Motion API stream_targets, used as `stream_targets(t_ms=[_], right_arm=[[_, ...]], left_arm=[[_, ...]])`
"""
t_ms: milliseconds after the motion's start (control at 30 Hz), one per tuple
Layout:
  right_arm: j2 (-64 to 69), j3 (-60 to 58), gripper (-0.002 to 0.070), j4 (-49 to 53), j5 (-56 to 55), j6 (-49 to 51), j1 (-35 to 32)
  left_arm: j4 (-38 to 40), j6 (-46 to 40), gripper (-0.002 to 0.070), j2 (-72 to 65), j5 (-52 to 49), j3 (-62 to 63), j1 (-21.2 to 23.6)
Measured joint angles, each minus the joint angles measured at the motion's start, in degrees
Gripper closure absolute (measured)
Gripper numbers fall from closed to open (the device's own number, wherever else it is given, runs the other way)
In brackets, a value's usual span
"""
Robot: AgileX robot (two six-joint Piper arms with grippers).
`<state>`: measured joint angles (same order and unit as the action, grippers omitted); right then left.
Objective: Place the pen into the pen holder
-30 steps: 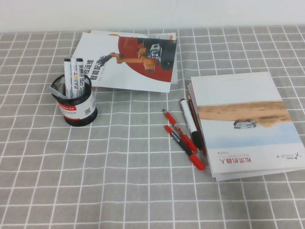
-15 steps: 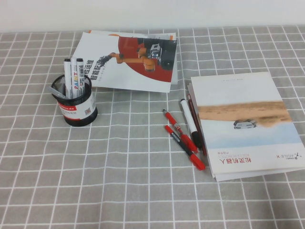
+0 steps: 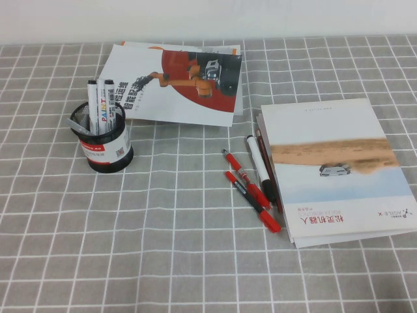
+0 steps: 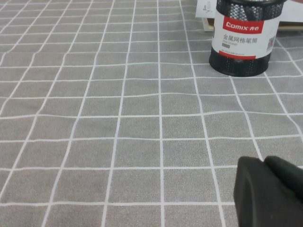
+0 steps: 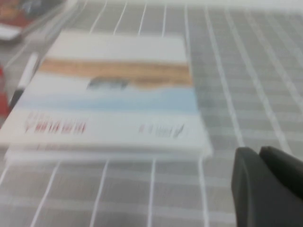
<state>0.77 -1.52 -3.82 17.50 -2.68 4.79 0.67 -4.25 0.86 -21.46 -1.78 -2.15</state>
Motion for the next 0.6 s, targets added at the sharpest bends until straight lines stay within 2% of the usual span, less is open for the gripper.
stream_targets(t_ms=[167, 600], right_arm=[[-1.18, -0.02, 0.0689, -0.88, 3.42, 0.00, 0.00], [-1.18, -0.02, 0.0689, -1.33, 3.69, 0.00, 0.00]], left_arm=[[0.00, 0.00, 0.0678, 0.00, 0.00, 0.00, 0.00], [0.00, 0.00, 0.0678, 0.00, 0.00, 0.00, 0.00]])
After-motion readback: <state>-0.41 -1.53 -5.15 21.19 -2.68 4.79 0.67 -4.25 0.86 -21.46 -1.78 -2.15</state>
